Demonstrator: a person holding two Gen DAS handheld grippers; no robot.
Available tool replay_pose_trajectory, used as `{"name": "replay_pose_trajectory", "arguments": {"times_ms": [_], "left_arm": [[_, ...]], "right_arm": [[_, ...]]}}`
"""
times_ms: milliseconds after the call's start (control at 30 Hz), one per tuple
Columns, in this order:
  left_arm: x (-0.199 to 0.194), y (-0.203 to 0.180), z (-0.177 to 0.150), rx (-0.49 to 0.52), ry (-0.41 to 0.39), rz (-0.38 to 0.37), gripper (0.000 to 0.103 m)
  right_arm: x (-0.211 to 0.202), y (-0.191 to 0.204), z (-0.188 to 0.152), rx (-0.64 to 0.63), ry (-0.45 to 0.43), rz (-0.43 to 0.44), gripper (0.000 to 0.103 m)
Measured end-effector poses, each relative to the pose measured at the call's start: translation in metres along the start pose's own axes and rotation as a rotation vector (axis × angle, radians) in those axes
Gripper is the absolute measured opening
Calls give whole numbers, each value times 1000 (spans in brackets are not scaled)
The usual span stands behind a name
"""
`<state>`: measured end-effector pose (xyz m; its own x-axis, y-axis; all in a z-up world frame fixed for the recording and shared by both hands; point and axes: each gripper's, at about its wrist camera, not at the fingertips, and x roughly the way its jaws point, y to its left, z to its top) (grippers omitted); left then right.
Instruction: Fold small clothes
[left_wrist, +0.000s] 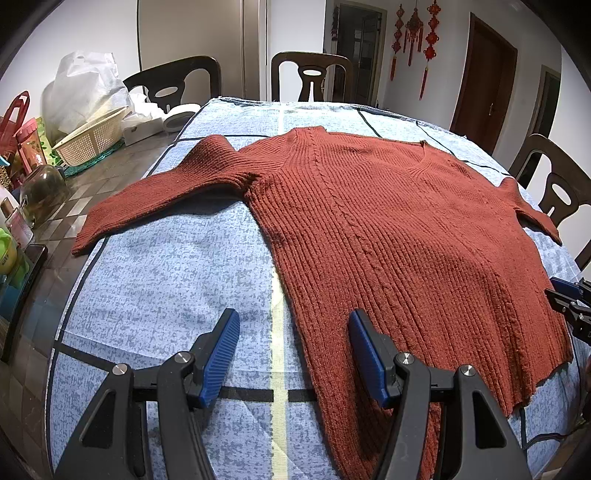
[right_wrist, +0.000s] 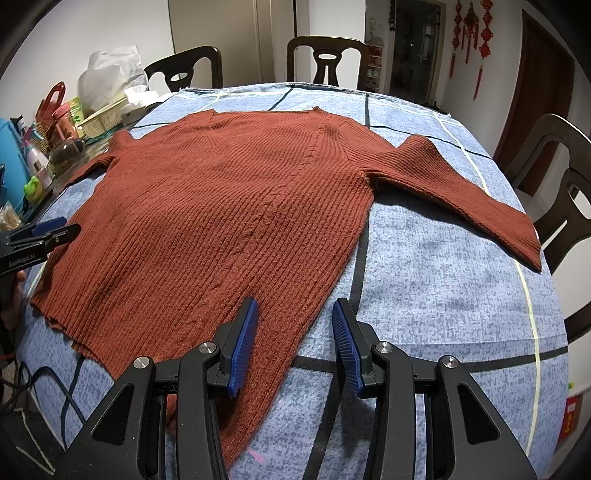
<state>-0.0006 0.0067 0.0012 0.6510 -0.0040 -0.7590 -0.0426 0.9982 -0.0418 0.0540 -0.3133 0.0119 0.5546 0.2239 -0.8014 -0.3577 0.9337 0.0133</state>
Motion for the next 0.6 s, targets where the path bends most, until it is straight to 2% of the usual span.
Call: {"name": "replay_pose_trajectory", "arguments": {"times_ms": [600], "left_arm": [[0, -2, -2, 1, -1, 3, 64]], "right_arm": [[2, 3, 0, 1, 11, 0, 43]]}}
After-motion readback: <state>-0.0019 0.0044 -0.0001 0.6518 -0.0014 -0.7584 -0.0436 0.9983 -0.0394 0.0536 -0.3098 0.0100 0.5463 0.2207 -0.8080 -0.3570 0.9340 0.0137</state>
